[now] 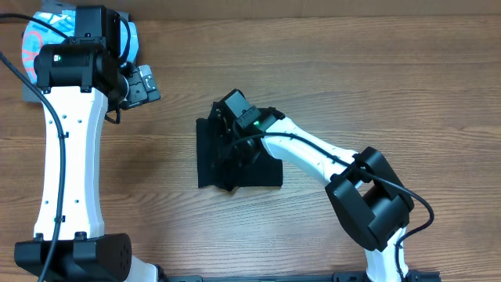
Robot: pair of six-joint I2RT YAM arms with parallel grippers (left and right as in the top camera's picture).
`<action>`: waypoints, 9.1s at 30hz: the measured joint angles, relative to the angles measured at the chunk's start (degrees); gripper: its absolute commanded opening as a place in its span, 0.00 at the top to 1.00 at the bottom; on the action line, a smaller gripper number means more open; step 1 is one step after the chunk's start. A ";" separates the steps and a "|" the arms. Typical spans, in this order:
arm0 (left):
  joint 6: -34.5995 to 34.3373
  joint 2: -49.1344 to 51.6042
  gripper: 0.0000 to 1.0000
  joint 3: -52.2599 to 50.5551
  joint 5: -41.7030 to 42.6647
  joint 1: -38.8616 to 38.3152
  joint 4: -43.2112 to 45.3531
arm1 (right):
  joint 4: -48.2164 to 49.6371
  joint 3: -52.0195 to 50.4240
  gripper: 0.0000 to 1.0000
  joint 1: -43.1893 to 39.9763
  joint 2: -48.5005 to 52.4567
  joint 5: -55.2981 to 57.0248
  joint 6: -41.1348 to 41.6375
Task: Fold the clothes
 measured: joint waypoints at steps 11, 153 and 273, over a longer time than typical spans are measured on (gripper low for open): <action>0.00 0.00 0.00 0.00 0.02 0.00 0.26 | 6.21 0.02 0.94 1.64 0.00 -2.64 4.24; 0.00 1.73 0.00 -0.37 -2.78 0.04 -0.39 | 1.01 -17.44 0.00 -21.57 -9.66 -17.92 -12.72; 22.45 26.80 0.96 -23.32 36.09 -0.68 24.46 | 1.27 -20.00 0.00 -62.07 -7.10 -22.12 -10.27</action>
